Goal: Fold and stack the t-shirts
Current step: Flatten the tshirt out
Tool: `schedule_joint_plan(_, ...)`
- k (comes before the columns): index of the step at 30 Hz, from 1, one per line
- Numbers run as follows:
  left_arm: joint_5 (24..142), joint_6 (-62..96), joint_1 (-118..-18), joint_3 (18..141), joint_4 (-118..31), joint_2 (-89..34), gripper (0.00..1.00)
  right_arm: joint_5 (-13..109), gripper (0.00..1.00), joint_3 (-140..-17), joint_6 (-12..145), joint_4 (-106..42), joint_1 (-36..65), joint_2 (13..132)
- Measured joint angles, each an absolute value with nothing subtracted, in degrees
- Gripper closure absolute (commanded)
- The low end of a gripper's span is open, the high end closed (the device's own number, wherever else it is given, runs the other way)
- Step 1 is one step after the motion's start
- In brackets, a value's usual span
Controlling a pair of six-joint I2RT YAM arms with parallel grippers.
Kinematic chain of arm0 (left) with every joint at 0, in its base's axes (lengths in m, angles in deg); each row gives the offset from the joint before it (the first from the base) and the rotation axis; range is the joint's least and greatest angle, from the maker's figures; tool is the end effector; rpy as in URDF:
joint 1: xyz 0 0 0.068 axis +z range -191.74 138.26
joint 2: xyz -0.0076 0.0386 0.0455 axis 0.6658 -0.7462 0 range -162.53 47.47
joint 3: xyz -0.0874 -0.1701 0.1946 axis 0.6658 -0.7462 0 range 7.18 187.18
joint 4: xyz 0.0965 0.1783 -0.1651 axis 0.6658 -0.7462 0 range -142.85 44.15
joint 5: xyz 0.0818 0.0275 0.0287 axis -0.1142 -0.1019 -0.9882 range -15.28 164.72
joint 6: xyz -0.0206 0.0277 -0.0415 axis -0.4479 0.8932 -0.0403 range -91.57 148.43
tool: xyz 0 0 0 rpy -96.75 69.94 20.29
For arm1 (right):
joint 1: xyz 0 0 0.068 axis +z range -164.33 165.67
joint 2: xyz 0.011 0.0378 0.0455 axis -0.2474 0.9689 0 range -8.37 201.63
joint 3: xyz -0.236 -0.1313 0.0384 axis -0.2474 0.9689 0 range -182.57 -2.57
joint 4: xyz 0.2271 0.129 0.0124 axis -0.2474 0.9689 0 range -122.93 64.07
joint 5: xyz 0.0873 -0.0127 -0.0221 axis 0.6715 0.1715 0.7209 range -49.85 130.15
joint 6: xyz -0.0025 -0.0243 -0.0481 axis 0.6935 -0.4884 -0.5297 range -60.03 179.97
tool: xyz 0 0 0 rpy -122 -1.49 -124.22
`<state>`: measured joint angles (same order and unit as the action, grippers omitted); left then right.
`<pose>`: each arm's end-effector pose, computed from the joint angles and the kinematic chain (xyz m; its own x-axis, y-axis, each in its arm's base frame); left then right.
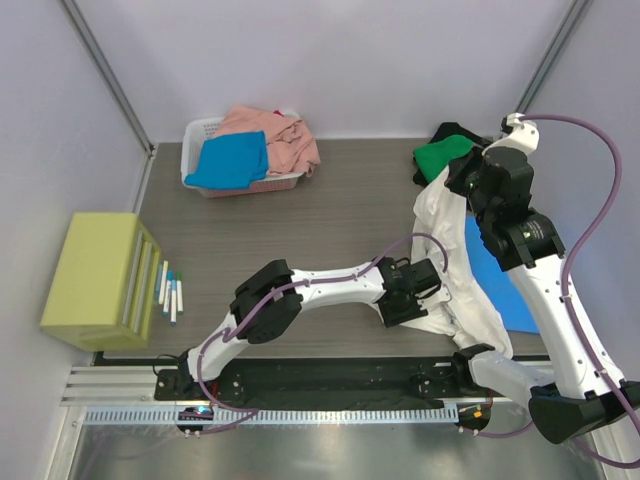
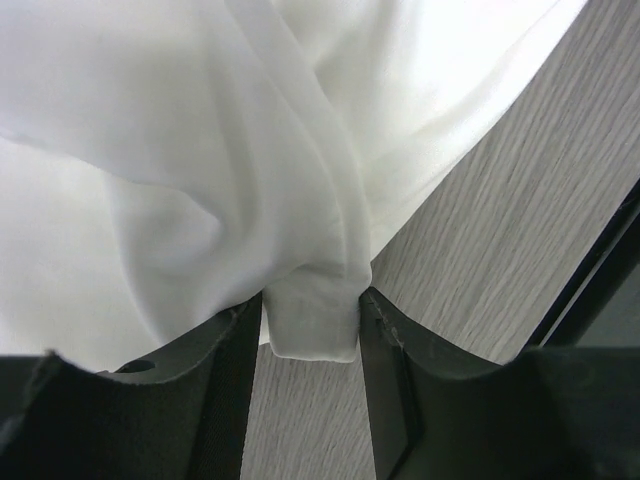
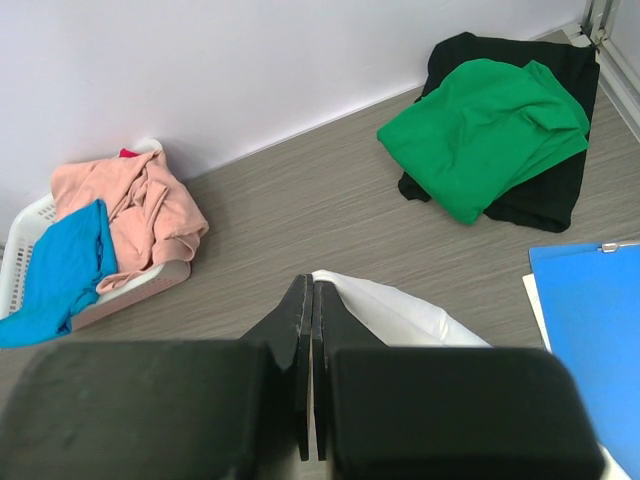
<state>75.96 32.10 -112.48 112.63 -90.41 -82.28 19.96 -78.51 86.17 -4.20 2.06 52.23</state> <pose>0.1564 -0.4500 0.1681 -0.2465 0.8993 -0.3612 0.9641 0.2654 0.0030 0.2101 0.0490 0.4412 -0.1739 0.3808 -0.9082 0.1495 0.9217 0.3578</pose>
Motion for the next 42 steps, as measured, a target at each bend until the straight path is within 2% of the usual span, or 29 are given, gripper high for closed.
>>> schedule_joint_plan(7, 76.1, 32.3, -112.0, 112.6, -90.7, -82.2, 0.54, 19.8, 0.99, -77.8, 86.2, -4.2, 2.1, 52.3)
schedule_joint_plan(9, 76.1, 32.4, -111.7, 112.6, -91.2, -82.1, 0.56, 19.7, 0.99, -77.5, 86.2, -4.2, 2.1, 52.3)
schedule_joint_plan(10, 76.1, 32.4, -111.6, 112.5, -91.4, -82.0, 0.58, 19.7, 0.99, -77.4, 86.2, -4.2, 2.1, 52.3)
schedule_joint_plan(11, 76.1, 32.4, -111.3, 112.3, -91.7, -81.8, 0.72, 19.7, 0.99, -77.2, 86.2, -4.2, 2.1, 52.3)
schedule_joint_plan(14, 76.4, 32.3, -110.3, 110.9, -92.5, -80.3, 0.95, 19.7, 0.99, -76.7, 86.2, -4.3, 2.1, 52.3)
schedule_joint_plan(16, 76.6, 32.4, -109.4, 109.8, -93.4, -78.7, 1.0, 19.7, 0.99, -76.4, 86.3, -4.4, 2.1, 52.3)
schedule_joint_plan(23, 76.7, 32.9, -107.5, 109.4, -94.6, -74.3, 1.0, 19.7, 0.99, -76.1, 86.3, -4.7, 2.1, 52.4)
schedule_joint_plan(34, 76.7, 33.1, -105.0, 109.6, -95.1, -74.1, 1.0, 19.4, 0.99, -75.9, 86.1, -4.7, 2.1, 52.4)
schedule_joint_plan(38, 77.0, 33.2, -96.5, 112.1, -96.7, -73.2, 1.0, 20.5, 0.99, -76.3, 85.3, -4.7, 2.1, 52.3)
schedule_joint_plan(42, 79.1, 33.1, -79.2, 116.3, -97.4, -67.7, 1.0, 22.7, 0.99, -77.9, 84.6, -4.6, 2.1, 51.2)
